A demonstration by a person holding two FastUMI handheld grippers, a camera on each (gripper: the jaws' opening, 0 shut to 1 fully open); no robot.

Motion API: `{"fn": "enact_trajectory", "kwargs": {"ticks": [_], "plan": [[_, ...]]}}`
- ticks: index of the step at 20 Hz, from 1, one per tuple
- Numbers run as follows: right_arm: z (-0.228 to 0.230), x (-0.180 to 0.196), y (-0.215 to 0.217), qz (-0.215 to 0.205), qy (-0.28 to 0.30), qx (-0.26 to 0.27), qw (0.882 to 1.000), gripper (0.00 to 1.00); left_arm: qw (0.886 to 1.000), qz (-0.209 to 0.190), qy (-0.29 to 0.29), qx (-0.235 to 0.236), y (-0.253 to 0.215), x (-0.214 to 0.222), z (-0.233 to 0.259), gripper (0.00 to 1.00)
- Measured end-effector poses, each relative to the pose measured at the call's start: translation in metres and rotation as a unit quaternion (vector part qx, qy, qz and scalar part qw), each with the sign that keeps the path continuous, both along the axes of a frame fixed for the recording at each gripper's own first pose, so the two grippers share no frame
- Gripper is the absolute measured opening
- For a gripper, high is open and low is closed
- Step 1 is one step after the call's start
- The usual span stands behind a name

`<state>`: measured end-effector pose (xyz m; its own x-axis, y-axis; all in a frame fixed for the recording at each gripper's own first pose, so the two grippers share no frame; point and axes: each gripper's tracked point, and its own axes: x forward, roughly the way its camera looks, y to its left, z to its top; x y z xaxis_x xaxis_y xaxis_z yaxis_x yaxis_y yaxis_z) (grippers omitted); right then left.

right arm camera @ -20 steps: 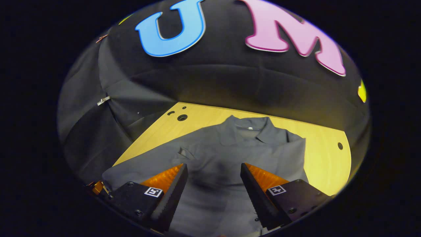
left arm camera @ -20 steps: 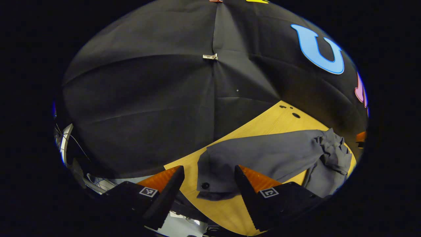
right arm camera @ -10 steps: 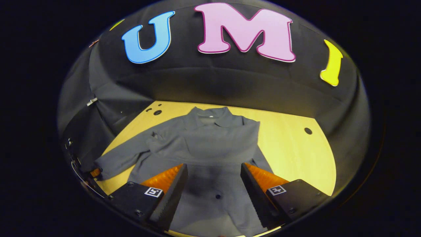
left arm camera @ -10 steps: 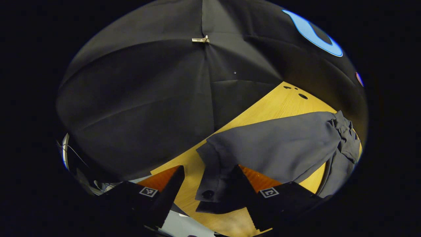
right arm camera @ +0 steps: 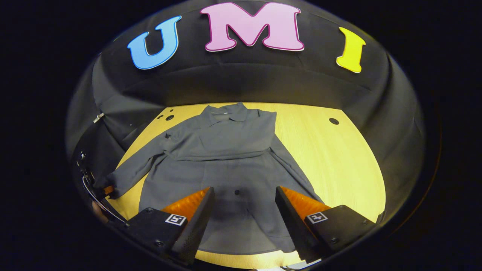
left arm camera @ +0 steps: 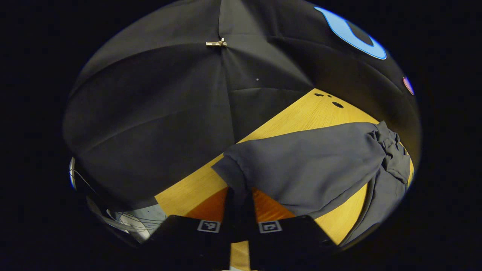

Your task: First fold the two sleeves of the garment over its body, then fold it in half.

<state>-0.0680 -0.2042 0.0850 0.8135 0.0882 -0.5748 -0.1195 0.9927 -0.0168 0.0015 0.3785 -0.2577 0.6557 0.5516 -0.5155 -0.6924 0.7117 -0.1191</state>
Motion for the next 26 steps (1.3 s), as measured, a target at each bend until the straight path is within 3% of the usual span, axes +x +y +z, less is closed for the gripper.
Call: {"fn": "enact_trajectory", "kwargs": {"ticks": [1, 2, 3, 8, 12, 13, 19, 22, 26], "plan": [[0.000, -0.001, -0.003, -0.002, 0.000, -0.001, 1.000, 0.99, 1.000, -0.001, -0.001, 0.001, -0.001, -0.001, 0.002, 0.17], [0.000, -0.001, -0.007, -0.005, -0.001, 0.000, 1.000, 0.99, 1.000, -0.004, 0.001, -0.004, -0.002, 0.001, 0.002, 0.07], [0.000, -0.002, -0.012, -0.008, -0.001, 0.001, 1.000, 0.99, 1.000, -0.006, 0.000, -0.009, -0.003, 0.003, 0.004, 0.06], [-0.006, 0.005, -0.034, -0.020, 0.006, 0.012, 1.000, 0.99, 0.999, 0.009, -0.035, -0.006, -0.005, 0.014, 0.044, 0.05], [-0.010, 0.013, -0.061, -0.026, 0.008, 0.016, 1.000, 0.99, 0.997, -0.017, -0.071, 0.016, -0.034, 0.039, 0.102, 0.05], [-0.011, 0.014, -0.069, -0.027, 0.010, 0.016, 0.999, 0.99, 0.996, -0.027, -0.083, 0.024, -0.045, 0.048, 0.119, 0.02], [-0.025, 0.018, -0.109, -0.049, 0.019, 0.029, 0.998, 0.99, 0.976, -0.123, -0.173, 0.037, -0.141, 0.122, 0.211, 0.05], [-0.038, 0.015, -0.126, -0.067, 0.031, 0.050, 0.996, 0.99, 0.965, -0.186, -0.182, 0.042, -0.201, 0.157, 0.233, 0.05], [-0.057, 0.011, -0.146, -0.090, 0.042, 0.070, 0.993, 0.99, 0.948, -0.253, -0.193, 0.005, -0.292, 0.204, 0.241, 0.02]]}}
